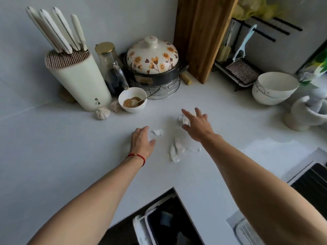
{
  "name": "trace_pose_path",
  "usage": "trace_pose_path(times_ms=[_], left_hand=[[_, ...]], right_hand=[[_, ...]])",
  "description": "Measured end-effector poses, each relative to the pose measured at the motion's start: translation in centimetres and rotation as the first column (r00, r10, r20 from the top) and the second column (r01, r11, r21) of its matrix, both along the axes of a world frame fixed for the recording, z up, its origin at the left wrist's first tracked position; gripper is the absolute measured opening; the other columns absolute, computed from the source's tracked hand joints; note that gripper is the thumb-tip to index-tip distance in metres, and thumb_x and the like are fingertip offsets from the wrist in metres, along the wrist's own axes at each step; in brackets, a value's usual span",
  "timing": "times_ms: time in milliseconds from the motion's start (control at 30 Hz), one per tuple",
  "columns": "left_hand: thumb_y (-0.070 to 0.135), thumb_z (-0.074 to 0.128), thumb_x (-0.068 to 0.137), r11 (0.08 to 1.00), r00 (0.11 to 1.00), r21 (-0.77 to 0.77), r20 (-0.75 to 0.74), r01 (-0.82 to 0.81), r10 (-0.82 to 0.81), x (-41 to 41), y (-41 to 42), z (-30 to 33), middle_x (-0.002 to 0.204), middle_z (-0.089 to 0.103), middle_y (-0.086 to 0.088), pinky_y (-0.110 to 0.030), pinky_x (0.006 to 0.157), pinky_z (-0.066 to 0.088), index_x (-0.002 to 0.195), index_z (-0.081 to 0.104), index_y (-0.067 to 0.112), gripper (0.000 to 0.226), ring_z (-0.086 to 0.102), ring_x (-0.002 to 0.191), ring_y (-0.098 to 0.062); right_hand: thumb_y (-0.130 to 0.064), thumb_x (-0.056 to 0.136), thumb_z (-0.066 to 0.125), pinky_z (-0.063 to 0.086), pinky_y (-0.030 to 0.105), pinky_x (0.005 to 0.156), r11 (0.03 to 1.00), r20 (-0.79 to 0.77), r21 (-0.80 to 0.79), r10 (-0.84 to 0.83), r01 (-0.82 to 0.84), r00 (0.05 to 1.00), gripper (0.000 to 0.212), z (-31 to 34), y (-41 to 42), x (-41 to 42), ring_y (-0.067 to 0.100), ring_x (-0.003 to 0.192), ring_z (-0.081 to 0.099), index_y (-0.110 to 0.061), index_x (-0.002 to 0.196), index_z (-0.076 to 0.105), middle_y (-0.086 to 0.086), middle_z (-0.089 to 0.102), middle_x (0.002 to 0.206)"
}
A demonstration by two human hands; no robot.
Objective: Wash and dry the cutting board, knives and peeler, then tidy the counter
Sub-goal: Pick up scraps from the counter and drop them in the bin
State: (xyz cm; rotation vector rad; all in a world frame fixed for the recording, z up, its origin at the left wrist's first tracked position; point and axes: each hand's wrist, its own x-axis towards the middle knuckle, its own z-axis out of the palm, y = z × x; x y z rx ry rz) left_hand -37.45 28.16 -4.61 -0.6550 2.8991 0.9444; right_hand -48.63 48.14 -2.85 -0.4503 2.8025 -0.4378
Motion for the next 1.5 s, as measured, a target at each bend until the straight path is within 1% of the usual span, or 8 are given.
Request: trace_pose_path(times_ms=[267,400,500,633,733,1000,1200,1500], left_hand=[[0.010,0.071,0.091,0.972,0.972,-0.093,-0.071,0.217,-0.224,-4.7,3.0,-1.6,0.120,0.059,-0.018,-0.032,0.103,0.040,0.124,0.071,0.005,0.033,0.056,0.114,-0.035],[-0.002,0.065,0.089,0.970,0.964,-0.037,-0.111,0.239,-0.242,-3.6,4.1,-1.3,0.107,0.068,-0.015,-0.032,0.092,0.048,0.105,0.079,0.006,0.023,0.066,0.098,-0.032],[0.005,0.069,0.086,0.971,0.970,0.079,-0.116,0.225,-0.215,-1.5,5.5,-1.1,0.114,0.065,-0.015,-0.032,0.096,0.048,0.121,0.073,0.006,0.036,0.065,0.102,-0.032],[0.013,0.072,0.076,0.874,0.874,0.031,-0.058,0.485,-0.483,1.1,5.9,-1.3,0.127,0.046,-0.016,-0.033,0.107,0.039,0.139,0.055,0.002,0.067,0.045,0.116,-0.032],[0.004,0.065,0.078,0.775,0.776,-0.054,-0.008,0.629,-0.630,1.9,5.6,-1.1,0.124,0.050,-0.015,-0.038,0.103,0.040,0.129,0.061,0.003,0.051,0.046,0.113,-0.031],[-0.002,0.067,0.079,0.918,0.893,0.070,-0.273,0.390,-0.358,7.9,6.6,-1.5,0.087,0.071,-0.004,-0.028,0.074,0.049,0.084,0.080,0.014,0.022,0.067,0.081,-0.019],[-0.002,0.070,0.080,0.945,0.968,0.247,-0.179,0.216,-0.175,6.9,4.3,0.0,0.088,0.075,0.002,-0.025,0.074,0.056,0.097,0.045,0.027,0.042,0.070,0.074,-0.009],[0.012,0.067,0.093,0.978,0.979,-0.084,-0.061,0.192,-0.197,0.1,0.3,-0.1,0.112,0.062,-0.019,-0.035,0.093,0.044,0.112,0.075,0.008,0.021,0.059,0.108,-0.034]], right_hand=[[-0.004,0.089,0.073,0.045,0.029,0.082,0.977,-0.033,-0.137,0.162,-0.165,0.986,0.018,-1.6,1.9,-2.4,0.032,0.101,0.065,-0.012,0.104,0.080,0.013,0.068,0.109],[-0.009,0.090,0.072,0.050,0.033,0.087,0.975,0.000,-0.220,0.031,-0.031,1.000,0.017,0.0,5.4,-0.1,0.030,0.100,0.066,-0.015,0.104,0.081,0.012,0.071,0.106],[-0.019,0.092,0.070,0.043,0.031,0.095,0.984,0.082,-0.168,-0.044,0.058,0.996,0.025,-0.9,6.5,4.4,0.033,0.112,0.060,-0.015,0.115,0.076,0.015,0.063,0.118],[-0.034,0.091,0.067,0.032,0.031,0.107,0.962,0.100,-0.253,-0.078,0.101,0.992,0.045,-2.2,3.2,9.2,0.033,0.124,0.037,-0.012,0.130,0.060,0.013,0.043,0.131],[-0.021,0.088,0.071,0.036,0.039,0.105,0.948,-0.003,-0.319,-0.015,0.013,1.000,0.038,-2.3,0.9,10.9,0.036,0.119,0.041,-0.010,0.124,0.066,0.014,0.054,0.124],[-0.012,0.098,0.063,0.034,0.019,0.085,0.946,0.006,-0.323,0.013,-0.010,1.000,0.019,-2.7,1.1,16.2,0.030,0.104,0.053,-0.010,0.112,0.075,0.010,0.060,0.112],[-0.007,0.089,0.064,0.039,0.030,0.076,0.964,0.032,-0.260,0.059,-0.048,0.998,0.012,-1.5,-0.5,15.2,0.035,0.096,0.061,-0.005,0.093,0.075,0.013,0.064,0.099],[-0.008,0.090,0.067,0.040,0.036,0.067,0.949,-0.181,-0.236,-0.253,0.208,0.950,0.012,-0.7,2.3,2.1,0.036,0.084,0.060,-0.005,0.088,0.077,0.016,0.064,0.095]])
